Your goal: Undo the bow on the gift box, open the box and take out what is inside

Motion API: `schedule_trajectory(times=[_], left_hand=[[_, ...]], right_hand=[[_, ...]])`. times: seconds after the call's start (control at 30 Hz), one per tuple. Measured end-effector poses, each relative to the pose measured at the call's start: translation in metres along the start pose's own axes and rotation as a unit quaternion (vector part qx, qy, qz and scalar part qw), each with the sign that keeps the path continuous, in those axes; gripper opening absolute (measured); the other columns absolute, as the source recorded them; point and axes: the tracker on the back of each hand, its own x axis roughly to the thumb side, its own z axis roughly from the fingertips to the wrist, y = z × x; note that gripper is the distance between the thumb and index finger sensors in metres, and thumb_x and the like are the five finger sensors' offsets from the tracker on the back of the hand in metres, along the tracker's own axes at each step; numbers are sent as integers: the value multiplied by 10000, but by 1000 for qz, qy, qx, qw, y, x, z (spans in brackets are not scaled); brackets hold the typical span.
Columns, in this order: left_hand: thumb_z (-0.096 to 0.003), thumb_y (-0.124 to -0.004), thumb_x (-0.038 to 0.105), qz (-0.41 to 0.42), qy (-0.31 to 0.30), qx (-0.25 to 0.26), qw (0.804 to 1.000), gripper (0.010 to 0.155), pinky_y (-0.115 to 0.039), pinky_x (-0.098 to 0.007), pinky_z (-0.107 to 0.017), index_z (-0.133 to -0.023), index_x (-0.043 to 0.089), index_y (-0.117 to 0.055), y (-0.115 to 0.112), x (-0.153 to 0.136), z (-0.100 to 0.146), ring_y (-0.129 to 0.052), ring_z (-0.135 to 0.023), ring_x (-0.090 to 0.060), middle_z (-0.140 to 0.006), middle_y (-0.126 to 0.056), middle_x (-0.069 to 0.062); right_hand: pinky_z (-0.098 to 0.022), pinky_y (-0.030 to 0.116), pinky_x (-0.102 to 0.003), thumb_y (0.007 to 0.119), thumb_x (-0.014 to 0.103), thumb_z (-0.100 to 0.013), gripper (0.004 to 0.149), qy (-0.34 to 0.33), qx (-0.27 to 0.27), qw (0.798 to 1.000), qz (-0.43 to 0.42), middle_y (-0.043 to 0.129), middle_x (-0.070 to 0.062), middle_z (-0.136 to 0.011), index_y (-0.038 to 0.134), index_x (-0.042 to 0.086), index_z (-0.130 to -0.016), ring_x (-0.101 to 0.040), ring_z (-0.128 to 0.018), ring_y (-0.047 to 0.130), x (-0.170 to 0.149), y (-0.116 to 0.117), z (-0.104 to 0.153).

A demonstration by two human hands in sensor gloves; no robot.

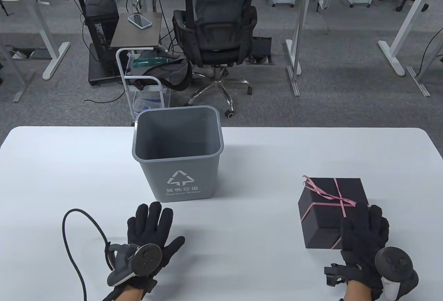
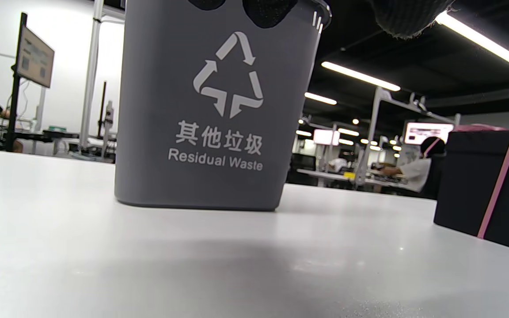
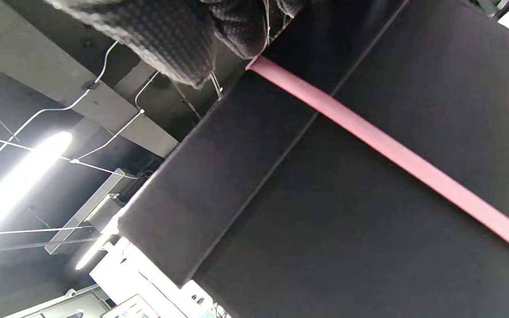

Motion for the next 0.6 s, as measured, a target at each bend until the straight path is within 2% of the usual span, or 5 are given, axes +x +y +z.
schedule_trajectory(times=[0.27,0.6], left_hand=[[-613,-569,690,5,2,-8,1000,815,-410,-748,-728,-1229,190,-382,0,1,0,-280,-1100,-602,-1302,-281,-222],[-615,-568,686,6,12,-17,1000,812,-406,-749,-727,-1228,184,-391,0,-1,0,-282,-1099,-603,-1301,-275,-221]], right_hand=[[-746,346,-654,750,423,-611,619,-11,28,999,46,390,-144,-1221,623,125,-1138,-523,-1044,280,9,12,2],[-726,433,-657,758,440,-609,657,-77,108,987,91,411,-154,-1213,597,98,-1146,-567,-998,302,46,48,12]])
